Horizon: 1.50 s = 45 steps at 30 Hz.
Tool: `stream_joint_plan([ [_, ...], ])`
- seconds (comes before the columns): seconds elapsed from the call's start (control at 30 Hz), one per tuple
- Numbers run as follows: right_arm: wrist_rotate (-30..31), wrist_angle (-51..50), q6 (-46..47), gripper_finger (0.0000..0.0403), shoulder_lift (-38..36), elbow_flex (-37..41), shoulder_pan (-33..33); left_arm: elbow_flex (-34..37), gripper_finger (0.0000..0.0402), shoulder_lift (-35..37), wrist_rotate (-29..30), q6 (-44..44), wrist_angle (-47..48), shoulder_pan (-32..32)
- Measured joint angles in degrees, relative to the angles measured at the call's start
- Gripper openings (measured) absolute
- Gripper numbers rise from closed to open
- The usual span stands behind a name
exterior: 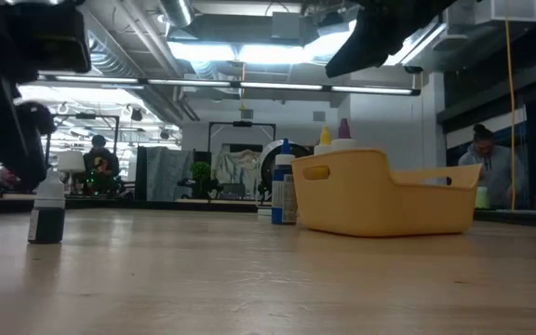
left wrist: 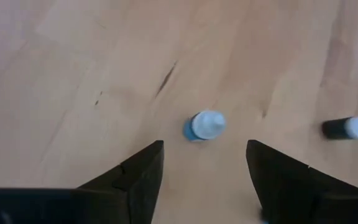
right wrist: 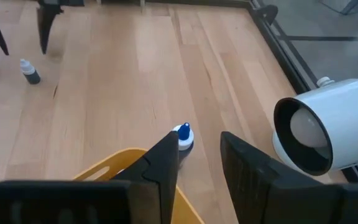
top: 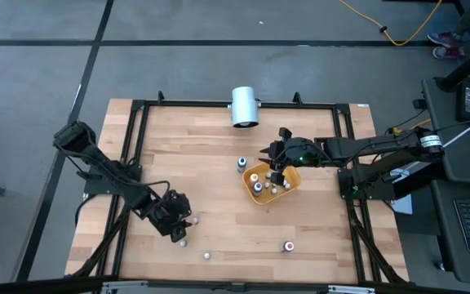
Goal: Pick & Place food coloring
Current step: Put the small blue food coloring bottle into the yellow bin
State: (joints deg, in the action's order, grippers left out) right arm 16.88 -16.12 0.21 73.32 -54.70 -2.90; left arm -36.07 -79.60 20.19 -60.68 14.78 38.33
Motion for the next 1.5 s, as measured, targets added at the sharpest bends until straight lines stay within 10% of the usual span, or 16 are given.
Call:
stream_joint_plan([
  [0.6,-0.2,-0.5,-2.1,0.0122,0.0,0.0,0.0,0.5,0.0226,-13.7,5.3,2.7,-14.9,0.4],
  [1.5,-0.5,-0.5,-2.1,0.0122,0.0,0.0,0.0,0.4,0.0175,-13.9,5.8,2.4,-8.4,2.6],
])
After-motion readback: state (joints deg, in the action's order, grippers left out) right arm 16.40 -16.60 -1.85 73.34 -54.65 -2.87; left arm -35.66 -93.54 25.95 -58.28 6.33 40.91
